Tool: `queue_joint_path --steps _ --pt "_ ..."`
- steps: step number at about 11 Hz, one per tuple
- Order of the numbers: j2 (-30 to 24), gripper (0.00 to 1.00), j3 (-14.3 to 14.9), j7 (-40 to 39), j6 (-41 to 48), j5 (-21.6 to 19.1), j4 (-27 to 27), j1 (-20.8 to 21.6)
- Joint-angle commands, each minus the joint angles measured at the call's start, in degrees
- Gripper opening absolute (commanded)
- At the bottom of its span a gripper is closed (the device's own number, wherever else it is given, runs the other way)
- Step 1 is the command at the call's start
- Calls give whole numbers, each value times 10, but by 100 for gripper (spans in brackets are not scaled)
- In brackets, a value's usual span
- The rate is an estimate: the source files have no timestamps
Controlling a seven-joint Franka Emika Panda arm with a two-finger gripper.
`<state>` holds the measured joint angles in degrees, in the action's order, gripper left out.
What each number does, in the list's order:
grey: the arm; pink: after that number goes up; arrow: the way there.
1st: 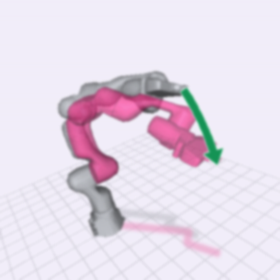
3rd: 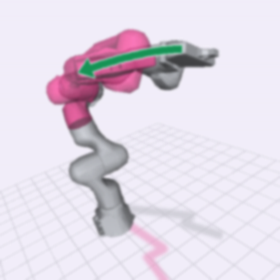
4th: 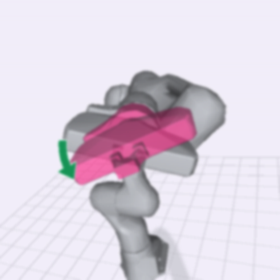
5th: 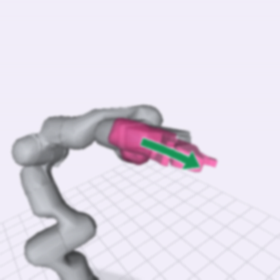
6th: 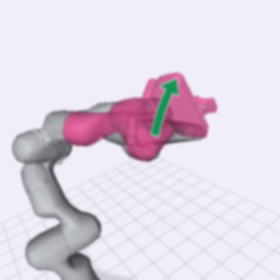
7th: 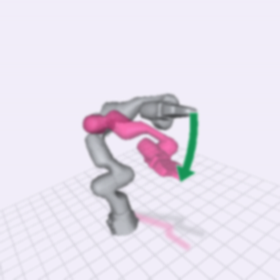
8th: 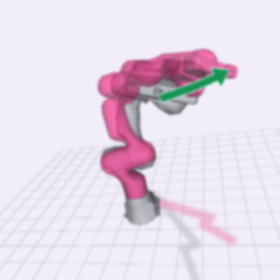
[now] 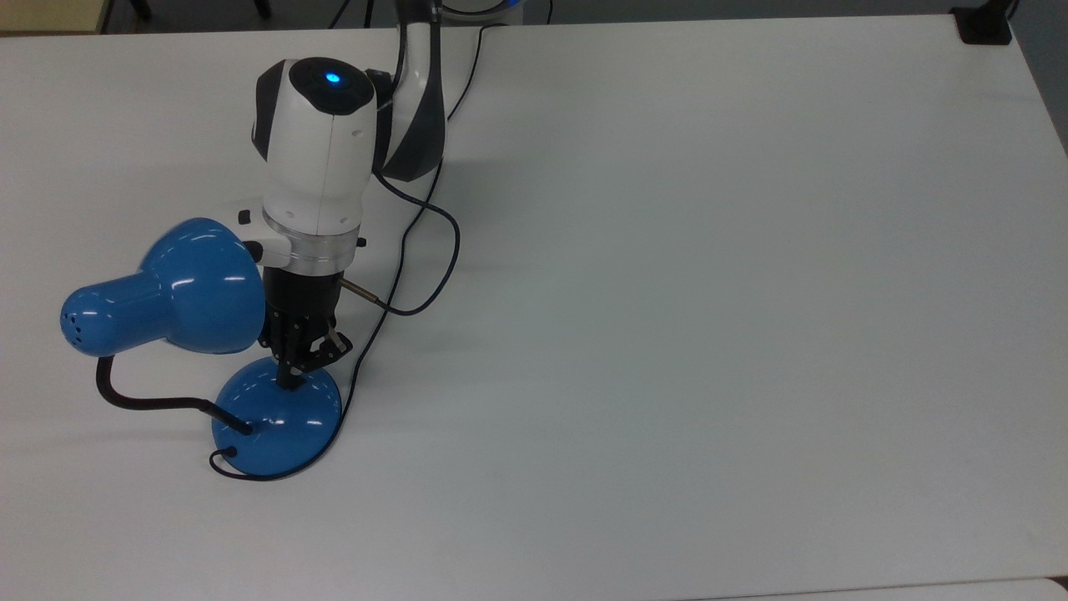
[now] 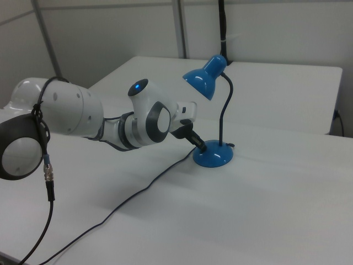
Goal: Turn on the lamp
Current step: 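Lower the gripper fingertips onto the switch on the lamp base and press, then raise the gripper up away from the lit lamp base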
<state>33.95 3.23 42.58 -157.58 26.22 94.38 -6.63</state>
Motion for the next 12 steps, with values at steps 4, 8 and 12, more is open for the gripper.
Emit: queue_joint_path --steps 4,8,12 --pt "39 0 15 18 -12 24 -40 5" --pt "-39 0 14 18 -9 23 20 24" --pt "-156 0 13 20 -5 22 162 54"
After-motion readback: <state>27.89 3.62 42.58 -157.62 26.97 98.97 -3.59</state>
